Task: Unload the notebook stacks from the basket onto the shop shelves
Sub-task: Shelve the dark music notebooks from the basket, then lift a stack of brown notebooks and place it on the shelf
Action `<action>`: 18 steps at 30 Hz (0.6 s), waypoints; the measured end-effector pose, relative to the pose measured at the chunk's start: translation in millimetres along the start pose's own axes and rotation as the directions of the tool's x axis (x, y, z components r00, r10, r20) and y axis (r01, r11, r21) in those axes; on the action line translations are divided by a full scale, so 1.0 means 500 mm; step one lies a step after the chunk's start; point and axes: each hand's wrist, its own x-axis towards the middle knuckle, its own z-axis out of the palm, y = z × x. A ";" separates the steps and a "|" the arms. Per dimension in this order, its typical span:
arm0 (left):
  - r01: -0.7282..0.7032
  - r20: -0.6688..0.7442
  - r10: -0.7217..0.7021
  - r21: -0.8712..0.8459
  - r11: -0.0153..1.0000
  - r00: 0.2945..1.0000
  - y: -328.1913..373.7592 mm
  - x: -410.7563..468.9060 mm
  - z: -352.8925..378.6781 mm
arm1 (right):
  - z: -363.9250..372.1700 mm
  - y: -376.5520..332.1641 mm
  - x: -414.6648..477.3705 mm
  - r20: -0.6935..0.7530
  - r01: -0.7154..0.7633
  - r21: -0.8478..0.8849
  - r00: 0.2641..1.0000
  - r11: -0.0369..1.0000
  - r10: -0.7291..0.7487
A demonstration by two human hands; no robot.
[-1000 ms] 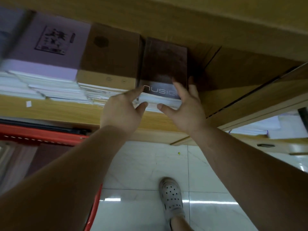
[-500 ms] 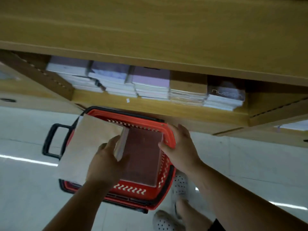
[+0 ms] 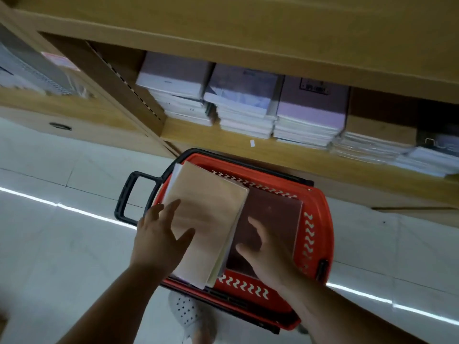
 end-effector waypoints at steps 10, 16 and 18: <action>-0.192 0.219 0.221 -0.144 0.971 0.951 -0.136 0.107 0.022 | 0.197 -0.024 0.085 -0.263 -0.007 0.185 0.963 0.983 0.056; -0.155 0.190 0.193 -0.198 0.968 0.963 -0.180 0.119 0.046 | 0.257 0.000 0.091 -0.360 0.028 0.339 0.928 0.940 0.102; -0.155 0.201 0.206 -0.241 0.958 0.958 -0.185 0.117 0.063 | 0.270 0.007 0.089 -0.368 0.025 0.340 0.923 0.940 0.108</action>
